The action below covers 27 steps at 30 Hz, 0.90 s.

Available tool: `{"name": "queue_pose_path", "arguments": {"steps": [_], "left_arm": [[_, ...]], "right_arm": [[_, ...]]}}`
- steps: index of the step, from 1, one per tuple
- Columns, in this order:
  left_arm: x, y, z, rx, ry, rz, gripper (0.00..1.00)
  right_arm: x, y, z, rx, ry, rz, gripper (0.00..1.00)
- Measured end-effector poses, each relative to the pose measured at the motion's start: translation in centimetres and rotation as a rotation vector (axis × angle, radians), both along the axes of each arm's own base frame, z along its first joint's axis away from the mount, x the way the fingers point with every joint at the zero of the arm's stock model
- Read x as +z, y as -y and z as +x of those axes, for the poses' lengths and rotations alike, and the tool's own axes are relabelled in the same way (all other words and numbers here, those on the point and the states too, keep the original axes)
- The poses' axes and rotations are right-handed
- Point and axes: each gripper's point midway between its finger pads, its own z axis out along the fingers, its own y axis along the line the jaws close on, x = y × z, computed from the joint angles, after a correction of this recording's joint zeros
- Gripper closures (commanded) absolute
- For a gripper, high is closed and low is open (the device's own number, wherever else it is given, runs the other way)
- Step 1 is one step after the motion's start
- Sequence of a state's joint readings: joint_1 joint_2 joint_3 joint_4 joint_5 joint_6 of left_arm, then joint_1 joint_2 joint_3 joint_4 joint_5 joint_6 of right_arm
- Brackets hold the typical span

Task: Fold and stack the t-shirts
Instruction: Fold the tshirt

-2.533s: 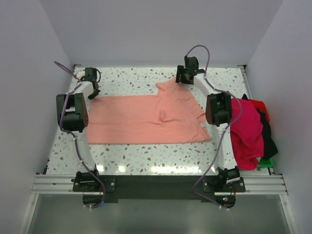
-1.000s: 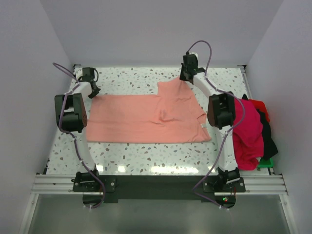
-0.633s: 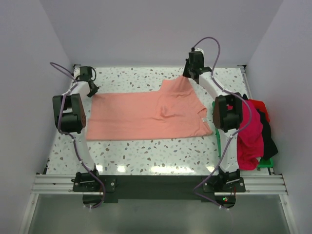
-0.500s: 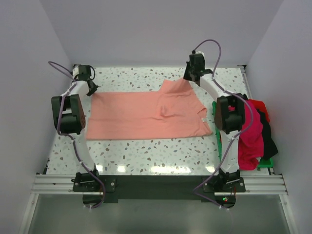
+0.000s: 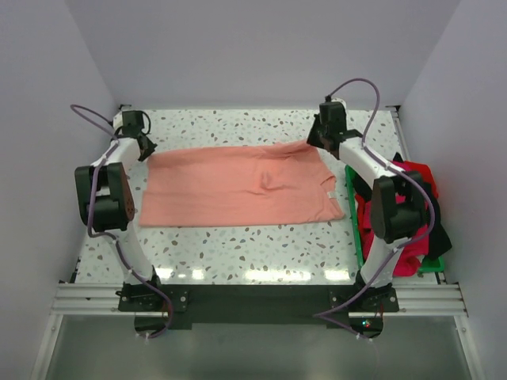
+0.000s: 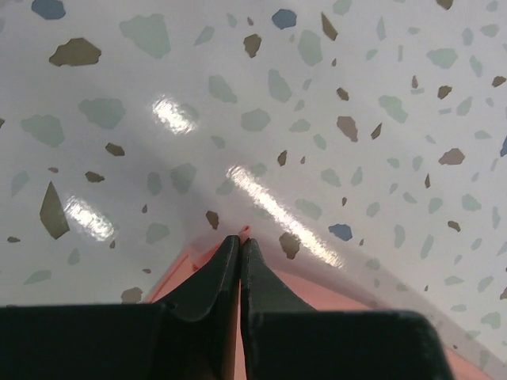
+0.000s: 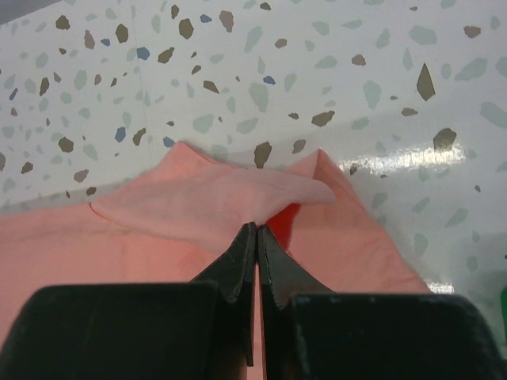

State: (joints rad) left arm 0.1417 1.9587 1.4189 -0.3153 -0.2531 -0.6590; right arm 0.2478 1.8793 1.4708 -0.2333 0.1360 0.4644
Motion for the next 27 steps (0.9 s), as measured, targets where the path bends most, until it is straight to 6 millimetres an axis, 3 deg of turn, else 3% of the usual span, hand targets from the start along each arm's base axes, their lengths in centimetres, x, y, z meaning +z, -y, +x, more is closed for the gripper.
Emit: {"name": "queue_pose_path", "arguments": {"steps": [7, 13, 22, 27], "left_arm": [[-0.7, -0.4, -3.2, 0.020, -0.040, -0.007, 1.00], [0.2, -0.8, -4.4, 0.032, -0.029, -0.005, 1.00], [0.2, -1.1, -4.9, 0.040, -0.032, -0.009, 1.00], [0.7, -1.1, -5.0, 0.039, -0.022, -0.010, 1.00]], "right_arm": [[-1.1, 0.5, -3.7, -0.019, -0.035, 0.040, 1.00], [-2.5, 0.9, -6.4, -0.029, -0.080, 0.055, 1.00], [-0.6, 1.4, -8.8, -0.040, -0.041, 0.086, 1.00], [-0.7, 1.7, -10.3, -0.043, -0.044, 0.092, 1.00]]}}
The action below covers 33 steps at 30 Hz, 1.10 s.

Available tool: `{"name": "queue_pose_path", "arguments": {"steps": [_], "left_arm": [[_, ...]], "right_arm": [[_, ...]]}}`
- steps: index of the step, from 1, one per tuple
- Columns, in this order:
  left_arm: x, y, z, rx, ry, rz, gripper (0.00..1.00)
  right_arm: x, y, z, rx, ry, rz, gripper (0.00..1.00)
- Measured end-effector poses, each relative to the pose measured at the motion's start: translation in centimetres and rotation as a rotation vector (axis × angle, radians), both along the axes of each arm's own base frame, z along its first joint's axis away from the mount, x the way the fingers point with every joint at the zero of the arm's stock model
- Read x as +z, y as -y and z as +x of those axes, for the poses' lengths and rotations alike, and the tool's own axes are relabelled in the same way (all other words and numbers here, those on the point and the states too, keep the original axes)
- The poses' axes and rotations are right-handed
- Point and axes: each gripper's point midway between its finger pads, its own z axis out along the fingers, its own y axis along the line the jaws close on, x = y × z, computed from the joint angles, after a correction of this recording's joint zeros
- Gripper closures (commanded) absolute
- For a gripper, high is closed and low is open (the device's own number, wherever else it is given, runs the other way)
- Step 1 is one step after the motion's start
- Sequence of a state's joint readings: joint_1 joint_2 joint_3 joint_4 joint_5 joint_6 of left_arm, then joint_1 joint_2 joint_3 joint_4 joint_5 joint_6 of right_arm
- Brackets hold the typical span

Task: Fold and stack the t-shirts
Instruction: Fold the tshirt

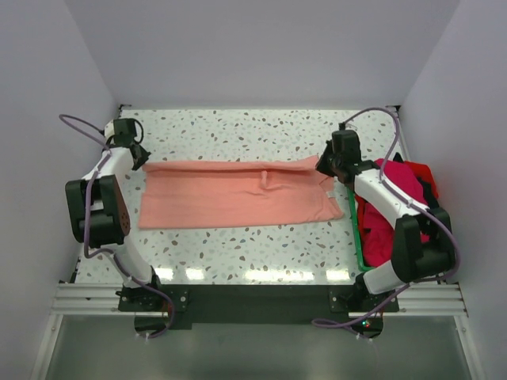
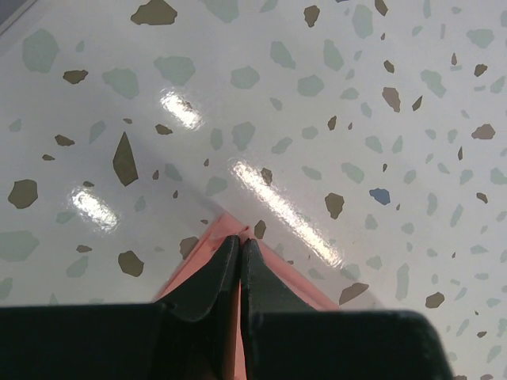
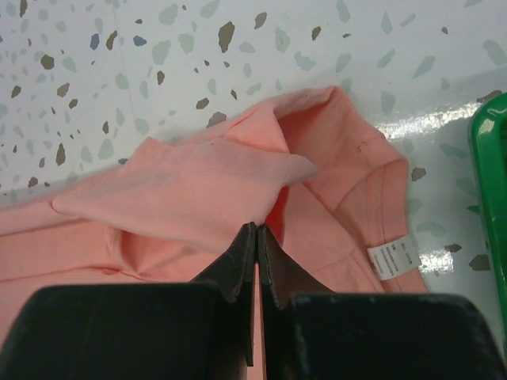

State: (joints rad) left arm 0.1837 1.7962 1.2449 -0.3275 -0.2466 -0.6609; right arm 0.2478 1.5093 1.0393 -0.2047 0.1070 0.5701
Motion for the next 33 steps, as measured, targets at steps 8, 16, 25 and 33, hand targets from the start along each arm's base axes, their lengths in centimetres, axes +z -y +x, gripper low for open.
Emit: {"name": "queue_pose_path", "arguments": {"steps": [8, 16, 25, 33], "left_arm": [[0.5, 0.2, -1.0, 0.008, 0.009, -0.003, 1.00], [-1.3, 0.3, -3.3, 0.040, -0.038, -0.019, 1.00], [-2.9, 0.6, -5.9, 0.074, -0.076, -0.035, 1.00], [-3.2, 0.6, -6.9, 0.114, -0.071, -0.042, 0.97]], "right_arm": [[-2.2, 0.3, -2.8, 0.002, -0.050, 0.011, 1.00], [-4.2, 0.8, -5.1, -0.005, -0.095, 0.017, 1.00], [-7.3, 0.7, -7.5, 0.002, -0.163, 0.038, 1.00], [-8.2, 0.3, -8.1, 0.012, -0.176, 0.063, 1.00]]}}
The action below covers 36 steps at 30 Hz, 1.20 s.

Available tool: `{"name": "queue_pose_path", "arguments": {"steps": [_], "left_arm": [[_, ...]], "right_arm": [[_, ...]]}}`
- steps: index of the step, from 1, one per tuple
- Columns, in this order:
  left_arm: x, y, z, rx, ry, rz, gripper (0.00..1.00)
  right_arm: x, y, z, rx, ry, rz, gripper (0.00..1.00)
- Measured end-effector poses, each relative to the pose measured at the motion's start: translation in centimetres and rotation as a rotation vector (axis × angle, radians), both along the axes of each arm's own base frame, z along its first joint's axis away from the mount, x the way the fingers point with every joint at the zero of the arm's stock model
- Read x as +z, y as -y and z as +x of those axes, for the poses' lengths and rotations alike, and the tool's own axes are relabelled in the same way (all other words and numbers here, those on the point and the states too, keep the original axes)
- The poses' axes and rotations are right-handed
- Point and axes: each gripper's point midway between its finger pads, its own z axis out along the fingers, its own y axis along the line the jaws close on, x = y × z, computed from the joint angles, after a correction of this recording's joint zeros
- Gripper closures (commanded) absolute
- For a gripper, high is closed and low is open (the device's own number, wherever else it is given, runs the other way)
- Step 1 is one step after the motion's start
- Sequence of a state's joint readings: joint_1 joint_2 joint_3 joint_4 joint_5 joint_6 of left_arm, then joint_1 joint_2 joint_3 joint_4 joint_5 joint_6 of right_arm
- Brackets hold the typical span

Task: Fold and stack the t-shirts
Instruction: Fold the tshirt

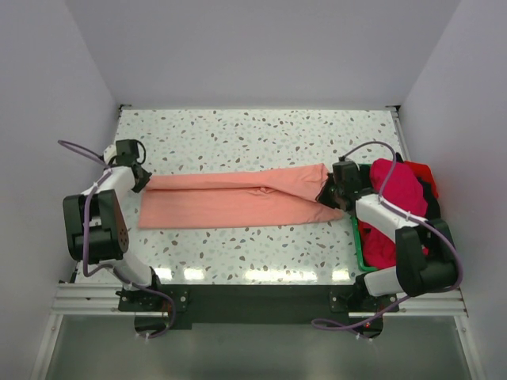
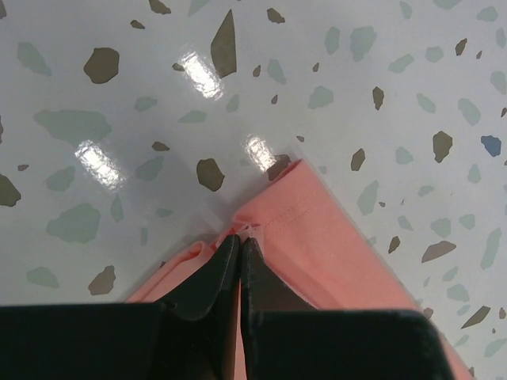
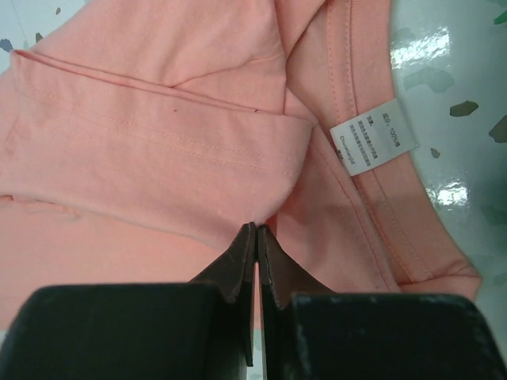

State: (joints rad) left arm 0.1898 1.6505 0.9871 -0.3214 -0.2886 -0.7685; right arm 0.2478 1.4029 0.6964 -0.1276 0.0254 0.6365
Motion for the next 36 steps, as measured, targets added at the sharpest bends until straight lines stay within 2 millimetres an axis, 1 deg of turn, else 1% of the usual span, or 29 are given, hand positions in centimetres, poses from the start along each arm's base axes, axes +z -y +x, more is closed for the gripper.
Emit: {"name": "queue_pose_path", "arguments": {"steps": [2, 3, 5, 6, 7, 9, 10, 12, 14, 15, 17, 18, 20, 22, 24, 26, 27, 29, 31, 33, 36], "left_arm": [[0.0, 0.1, -0.4, 0.010, 0.005, -0.003, 0.93], [0.1, 0.1, -0.5, 0.015, 0.010, -0.005, 0.84], [0.2, 0.2, -0.8, 0.020, 0.016, -0.008, 0.72], [0.4, 0.2, -0.8, 0.022, 0.026, -0.007, 0.58], [0.7, 0.2, -0.9, 0.020, 0.035, -0.005, 0.53], [1.8, 0.1, -0.8, 0.023, 0.068, -0.005, 0.43], [2.6, 0.1, -0.6, 0.021, 0.090, -0.001, 0.43], [4.3, 0.2, -0.3, 0.013, 0.142, -0.001, 0.44], [5.9, 0.6, 0.1, -0.008, 0.197, -0.010, 0.46], [6.7, 1.0, 0.5, -0.025, 0.228, -0.016, 0.46], [7.7, 2.0, 1.4, -0.066, 0.277, -0.027, 0.48], [7.9, 3.1, 1.8, -0.098, 0.286, -0.038, 0.48], [7.5, 5.6, 2.4, -0.172, 0.278, -0.053, 0.50], [6.9, 8.1, 2.9, -0.244, 0.269, -0.077, 0.53], [6.2, 10.0, 3.3, -0.299, 0.261, -0.106, 0.54], [5.4, 10.9, 3.5, -0.325, 0.250, -0.120, 0.56], [5.0, 11.2, 3.6, -0.332, 0.244, -0.125, 0.58], [4.2, 11.8, 3.6, -0.345, 0.231, -0.135, 0.60], [3.4, 12.1, 3.3, -0.347, 0.221, -0.139, 0.64], [2.2, 12.0, 2.4, -0.336, 0.194, -0.143, 0.67], [0.2, 11.6, 0.7, -0.297, 0.148, -0.147, 0.68]], "right_arm": [[-0.2, -0.1, -0.2, 0.002, -0.004, 0.010, 0.90], [-0.2, -0.2, -0.2, 0.003, -0.005, 0.016, 0.79], [-0.4, -0.3, -0.4, 0.003, -0.011, 0.019, 0.68], [-0.4, -0.2, -0.5, 0.004, -0.012, 0.019, 0.63], [-0.3, -0.2, -0.5, 0.005, -0.010, 0.018, 0.56], [0.4, -0.1, -0.8, 0.013, 0.002, 0.015, 0.50], [1.2, -0.1, -0.9, 0.019, 0.019, 0.015, 0.48], [3.0, -0.2, -0.7, 0.035, 0.067, 0.015, 0.48], [4.8, -0.8, -0.1, 0.063, 0.107, 0.008, 0.48], [5.4, -1.3, 0.4, 0.080, 0.118, 0.005, 0.48], [6.8, -3.2, 1.8, 0.130, 0.141, -0.009, 0.48], [7.4, -4.5, 2.7, 0.156, 0.156, -0.017, 0.49], [7.9, -7.6, 4.2, 0.221, 0.168, -0.031, 0.49], [7.5, -10.6, 5.4, 0.277, 0.166, -0.046, 0.50], [6.6, -12.8, 6.4, 0.315, 0.157, -0.065, 0.50], [5.0, -14.6, 7.2, 0.347, 0.133, -0.087, 0.51], [4.2, -15.3, 7.5, 0.357, 0.121, -0.097, 0.51], [2.6, -16.2, 7.6, 0.374, 0.094, -0.122, 0.51], [1.4, -16.6, 7.1, 0.386, 0.071, -0.147, 0.52], [0.8, -17.0, 6.5, 0.397, 0.057, -0.168, 0.53], [0.5, -17.7, 5.7, 0.413, 0.061, -0.171, 0.53]]}}
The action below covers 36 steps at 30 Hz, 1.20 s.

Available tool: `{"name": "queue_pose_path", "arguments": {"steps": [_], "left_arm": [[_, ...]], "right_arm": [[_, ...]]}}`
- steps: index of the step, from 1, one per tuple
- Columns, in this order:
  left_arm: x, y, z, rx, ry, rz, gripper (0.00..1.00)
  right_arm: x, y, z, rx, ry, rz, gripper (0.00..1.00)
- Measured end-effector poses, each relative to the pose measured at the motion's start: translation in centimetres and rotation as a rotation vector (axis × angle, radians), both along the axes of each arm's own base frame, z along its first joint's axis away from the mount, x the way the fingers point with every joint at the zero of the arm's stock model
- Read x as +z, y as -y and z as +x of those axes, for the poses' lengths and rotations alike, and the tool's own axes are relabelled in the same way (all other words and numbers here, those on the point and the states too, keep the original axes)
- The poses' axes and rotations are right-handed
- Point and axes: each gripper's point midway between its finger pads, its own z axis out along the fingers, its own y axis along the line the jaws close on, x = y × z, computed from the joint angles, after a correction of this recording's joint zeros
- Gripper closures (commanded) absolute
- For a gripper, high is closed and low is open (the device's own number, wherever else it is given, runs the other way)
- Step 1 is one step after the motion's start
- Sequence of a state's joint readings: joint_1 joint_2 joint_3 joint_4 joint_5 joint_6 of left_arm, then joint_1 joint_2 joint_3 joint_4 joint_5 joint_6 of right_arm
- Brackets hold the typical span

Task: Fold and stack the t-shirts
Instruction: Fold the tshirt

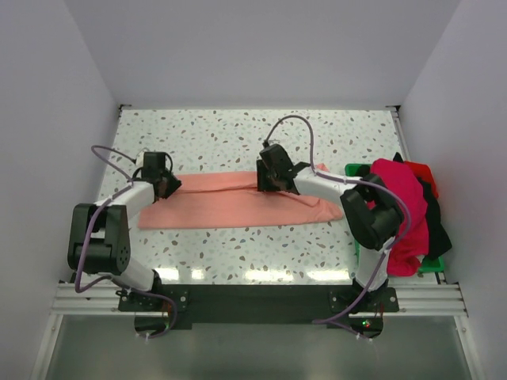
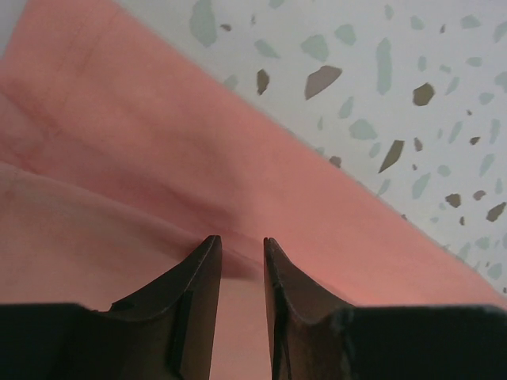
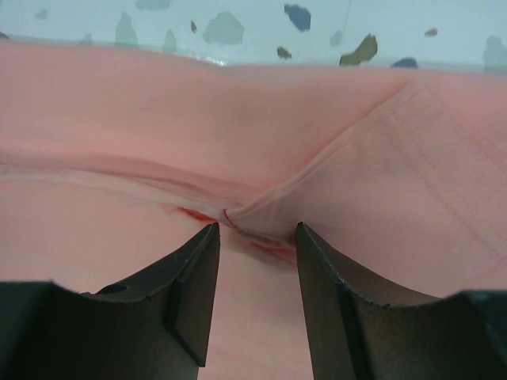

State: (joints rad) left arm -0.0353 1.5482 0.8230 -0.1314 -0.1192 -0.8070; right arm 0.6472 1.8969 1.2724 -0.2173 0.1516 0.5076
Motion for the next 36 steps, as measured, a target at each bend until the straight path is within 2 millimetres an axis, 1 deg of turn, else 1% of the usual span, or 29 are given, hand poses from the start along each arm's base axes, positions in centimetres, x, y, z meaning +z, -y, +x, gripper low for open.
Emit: {"name": "queue_pose_path", "arguments": {"steps": [3, 5, 6, 8, 13, 16, 18, 20, 21, 23, 26, 28, 30, 32, 34, 36], "left_arm": [[-1.7, -0.5, -1.9, 0.043, -0.047, 0.003, 0.69], [-2.4, -0.8, -2.8, 0.070, -0.065, 0.005, 0.70], [-2.7, -0.8, -3.0, 0.079, -0.070, 0.004, 0.70], [-3.0, -1.0, -3.4, 0.102, -0.073, 0.001, 0.70], [-2.9, -1.1, -3.5, 0.126, -0.060, -0.006, 0.70], [-2.6, -1.1, -3.4, 0.125, -0.053, -0.008, 0.70], [-2.2, -1.0, -3.3, 0.118, -0.040, -0.010, 0.69], [-1.5, -0.9, -3.0, 0.110, -0.017, -0.017, 0.69], [-1.1, -0.7, -2.9, 0.102, -0.003, -0.024, 0.68], [-0.2, -0.4, -2.5, 0.086, 0.028, -0.039, 0.67], [1.2, 0.3, -1.7, 0.057, 0.073, -0.067, 0.66], [1.8, 0.8, -1.3, 0.032, 0.095, -0.085, 0.65], [2.2, 1.2, -1.2, 0.010, 0.106, -0.097, 0.64], [2.4, 1.5, -1.2, -0.008, 0.111, -0.105, 0.64], [2.7, 1.8, -1.2, -0.023, 0.117, -0.117, 0.63], [2.9, 2.1, -1.2, -0.037, 0.120, -0.125, 0.63]], "right_arm": [[-1.7, 0.2, -1.6, 0.009, -0.030, -0.024, 0.54], [-3.0, 0.9, -2.6, 0.010, -0.063, -0.049, 0.55], [-3.2, 1.1, -2.8, 0.008, -0.065, -0.052, 0.55], [-3.1, 1.1, -2.6, 0.003, -0.059, -0.049, 0.55], [-3.1, 1.1, -2.6, 0.003, -0.058, -0.049, 0.55], [-2.8, 1.3, -2.8, 0.003, -0.062, -0.051, 0.54], [-2.1, 1.8, -2.9, -0.001, -0.062, -0.053, 0.52], [-0.7, 2.5, -2.8, -0.014, -0.050, -0.043, 0.49], [0.4, 3.0, -2.4, -0.028, -0.034, -0.033, 0.47], [2.9, 4.4, -1.2, -0.063, 0.008, -0.007, 0.47], [6.0, 6.0, 1.9, -0.106, 0.074, 0.014, 0.40], [7.1, 6.6, 3.9, -0.116, 0.107, 0.005, 0.37], [7.4, 6.4, 5.6, -0.104, 0.126, -0.008, 0.36], [6.8, 5.8, 6.9, -0.081, 0.123, -0.031, 0.36], [5.6, 5.1, 7.7, -0.058, 0.108, -0.052, 0.37], [4.1, 4.8, 8.0, -0.043, 0.079, -0.077, 0.38]]}}
